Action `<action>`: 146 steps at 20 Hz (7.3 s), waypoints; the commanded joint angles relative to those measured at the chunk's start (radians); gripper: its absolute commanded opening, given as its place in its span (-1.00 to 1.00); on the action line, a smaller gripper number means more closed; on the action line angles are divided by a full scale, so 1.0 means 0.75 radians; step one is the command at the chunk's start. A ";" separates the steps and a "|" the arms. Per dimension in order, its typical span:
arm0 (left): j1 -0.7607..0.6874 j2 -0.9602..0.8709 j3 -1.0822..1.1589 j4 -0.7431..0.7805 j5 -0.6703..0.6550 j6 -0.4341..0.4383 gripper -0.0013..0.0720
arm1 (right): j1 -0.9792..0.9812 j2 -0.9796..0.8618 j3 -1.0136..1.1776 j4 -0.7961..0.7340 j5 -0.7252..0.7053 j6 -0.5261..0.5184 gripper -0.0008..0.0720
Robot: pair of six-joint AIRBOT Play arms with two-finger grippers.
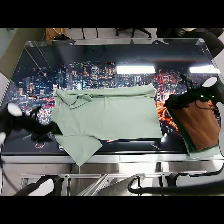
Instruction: Fold the shirts.
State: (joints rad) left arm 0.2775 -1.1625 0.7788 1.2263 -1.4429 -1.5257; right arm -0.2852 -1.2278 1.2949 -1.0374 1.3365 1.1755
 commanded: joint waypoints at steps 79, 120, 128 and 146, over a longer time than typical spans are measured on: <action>-0.235 -0.358 0.626 -0.384 0.167 0.288 0.01 | 0.099 -0.258 -0.178 0.481 -0.374 -0.477 -0.71; -0.703 -0.434 0.882 -0.529 0.521 0.387 -0.93 | -0.041 0.105 -0.091 0.609 -0.042 -0.380 -0.93; -1.233 -0.970 1.007 -0.482 0.907 0.184 -0.94 | -0.042 0.217 0.203 0.857 0.252 -0.288 -0.93; -0.635 -0.454 1.372 -0.368 -0.060 0.114 -0.94 | 0.367 0.254 0.128 0.933 -0.022 -0.250 -0.93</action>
State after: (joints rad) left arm -0.3405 -1.6951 1.8973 0.9398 -1.4132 -1.4429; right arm -0.1524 -1.0378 1.4479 -0.3809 1.4666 1.0176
